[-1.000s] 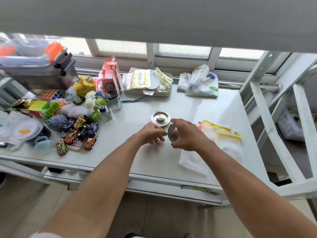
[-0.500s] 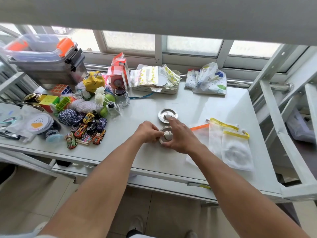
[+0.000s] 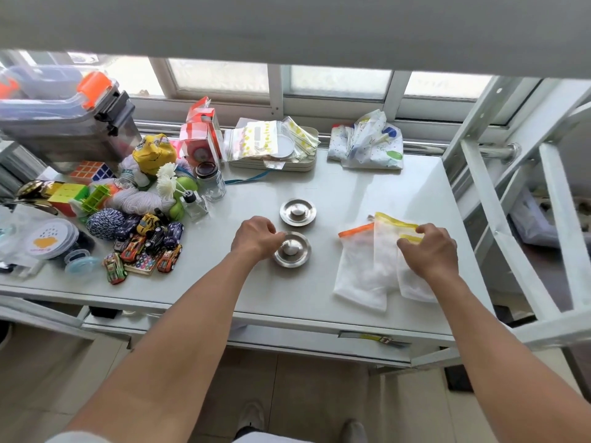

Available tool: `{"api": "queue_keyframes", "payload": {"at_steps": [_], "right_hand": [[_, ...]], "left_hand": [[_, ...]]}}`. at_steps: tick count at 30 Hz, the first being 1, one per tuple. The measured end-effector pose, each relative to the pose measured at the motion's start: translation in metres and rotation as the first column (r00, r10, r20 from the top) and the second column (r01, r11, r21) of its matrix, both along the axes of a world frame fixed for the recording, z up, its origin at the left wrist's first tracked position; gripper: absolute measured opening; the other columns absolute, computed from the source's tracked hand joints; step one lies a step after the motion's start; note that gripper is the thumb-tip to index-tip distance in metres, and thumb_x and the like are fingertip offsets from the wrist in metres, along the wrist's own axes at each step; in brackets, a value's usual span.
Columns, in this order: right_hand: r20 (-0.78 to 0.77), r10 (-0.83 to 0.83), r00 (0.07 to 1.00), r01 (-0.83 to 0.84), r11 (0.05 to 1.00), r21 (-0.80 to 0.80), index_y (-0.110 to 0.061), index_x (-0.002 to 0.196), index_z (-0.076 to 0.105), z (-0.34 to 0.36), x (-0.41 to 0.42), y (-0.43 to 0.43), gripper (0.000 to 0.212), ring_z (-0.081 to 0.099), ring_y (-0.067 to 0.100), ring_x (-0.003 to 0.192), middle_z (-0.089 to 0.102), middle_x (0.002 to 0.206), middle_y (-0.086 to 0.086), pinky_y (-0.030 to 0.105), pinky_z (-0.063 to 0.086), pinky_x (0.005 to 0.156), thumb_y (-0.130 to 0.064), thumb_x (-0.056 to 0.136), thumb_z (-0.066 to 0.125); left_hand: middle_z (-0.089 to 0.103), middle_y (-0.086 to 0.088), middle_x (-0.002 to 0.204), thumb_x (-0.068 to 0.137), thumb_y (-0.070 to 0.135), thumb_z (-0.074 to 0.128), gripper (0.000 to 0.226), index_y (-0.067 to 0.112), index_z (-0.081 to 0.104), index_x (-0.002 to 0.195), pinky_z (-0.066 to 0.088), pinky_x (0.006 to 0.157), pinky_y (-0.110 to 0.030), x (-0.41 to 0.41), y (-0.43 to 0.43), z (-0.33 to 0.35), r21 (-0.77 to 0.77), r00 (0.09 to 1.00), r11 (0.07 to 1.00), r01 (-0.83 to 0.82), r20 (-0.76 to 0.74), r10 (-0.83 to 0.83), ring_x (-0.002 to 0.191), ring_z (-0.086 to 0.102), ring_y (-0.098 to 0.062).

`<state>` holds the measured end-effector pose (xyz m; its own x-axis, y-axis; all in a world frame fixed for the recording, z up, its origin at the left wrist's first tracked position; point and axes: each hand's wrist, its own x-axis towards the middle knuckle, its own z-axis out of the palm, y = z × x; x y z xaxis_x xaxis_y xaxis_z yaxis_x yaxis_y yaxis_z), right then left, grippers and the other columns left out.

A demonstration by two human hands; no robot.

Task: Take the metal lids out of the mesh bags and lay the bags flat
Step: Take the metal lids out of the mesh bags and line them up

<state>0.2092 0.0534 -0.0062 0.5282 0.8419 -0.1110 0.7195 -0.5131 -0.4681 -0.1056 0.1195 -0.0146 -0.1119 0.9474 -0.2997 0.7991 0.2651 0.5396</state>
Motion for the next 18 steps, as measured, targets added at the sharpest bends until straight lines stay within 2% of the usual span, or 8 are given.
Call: {"api": "queue_keyframes", "payload": {"at_steps": [2,4,6,8,12,15,18], "right_hand": [[-0.024,-0.006,1.0,0.004,0.998,-0.059,-0.012,0.132,0.052,-0.002,0.007,-0.007,0.065,0.045,0.039,0.125,0.051,0.135,0.017,0.043,0.041,0.1,-0.045,0.077,0.065],[-0.022,0.055,0.998,-0.057,0.989,-0.136,-0.013,0.136,0.048,-0.006,0.007,-0.012,0.08,0.041,0.034,0.133,0.046,0.144,0.014,0.043,0.04,0.104,-0.056,0.071,0.067],[-0.023,0.121,0.992,-0.123,0.971,-0.206,-0.012,0.138,0.046,-0.01,0.005,-0.015,0.088,0.039,0.03,0.137,0.045,0.147,0.012,0.042,0.041,0.106,-0.059,0.068,0.069],[-0.027,0.143,0.989,-0.146,0.963,-0.227,-0.008,0.135,0.048,-0.012,0.004,-0.016,0.079,0.045,0.031,0.132,0.05,0.142,0.014,0.042,0.043,0.104,-0.049,0.072,0.069],[-0.041,0.121,0.992,-0.124,0.989,-0.079,-0.005,0.117,0.062,-0.014,0.008,-0.022,0.036,0.057,0.04,0.109,0.063,0.119,0.022,0.04,0.046,0.089,-0.025,0.089,0.05],[-0.134,0.082,0.987,-0.074,0.995,0.067,-0.012,0.117,0.068,-0.015,0.017,-0.031,0.036,0.059,0.039,0.095,0.07,0.106,0.021,0.036,0.045,0.08,-0.015,0.092,0.043],[-0.264,-0.001,0.965,0.047,0.985,0.167,-0.012,0.113,0.069,-0.013,0.025,-0.035,0.033,0.055,0.033,0.087,0.065,0.091,0.012,0.032,0.04,0.075,-0.014,0.094,0.042]], "left_hand": [[0.064,0.001,0.09,0.078,0.048,0.062,0.027,0.023,0.066,0.089,0.049,0.074,-0.031,0.009,-0.005,0.006,0.129,0.998,0.989,0.067,-0.03,-0.064,0.088,0.061,-0.023],[0.064,0.0,0.088,0.082,0.045,0.062,0.023,0.023,0.066,0.088,0.048,0.074,-0.032,0.026,-0.011,0.013,0.211,0.985,0.962,0.17,-0.042,-0.165,0.089,0.062,-0.025],[0.067,0.0,0.087,0.084,0.043,0.063,0.021,0.023,0.067,0.09,0.049,0.072,-0.03,0.051,-0.021,0.021,0.201,0.959,0.939,0.279,-0.011,-0.283,0.087,0.064,-0.023],[0.066,0.004,0.082,0.087,0.041,0.063,0.02,0.023,0.069,0.094,0.044,0.066,-0.025,0.082,-0.034,0.028,0.143,0.912,0.907,0.396,0.05,-0.406,0.083,0.064,-0.017],[0.074,-0.004,0.099,0.089,0.03,0.062,0.022,0.014,0.075,0.098,0.051,0.078,-0.028,0.142,-0.052,0.026,0.034,0.788,0.798,0.601,0.14,-0.6,0.084,0.063,-0.018],[0.075,-0.01,0.093,0.091,0.028,0.058,0.027,0.007,0.075,0.094,0.056,0.078,-0.036,0.174,-0.059,0.017,-0.043,0.786,0.793,0.607,0.18,-0.592,0.08,0.066,-0.024],[0.074,-0.014,0.089,0.093,0.032,0.057,0.034,0.002,0.073,0.088,0.051,0.074,-0.035,0.198,-0.059,0.01,-0.034,0.822,0.83,0.557,0.164,-0.545,0.087,0.066,-0.028]]}}
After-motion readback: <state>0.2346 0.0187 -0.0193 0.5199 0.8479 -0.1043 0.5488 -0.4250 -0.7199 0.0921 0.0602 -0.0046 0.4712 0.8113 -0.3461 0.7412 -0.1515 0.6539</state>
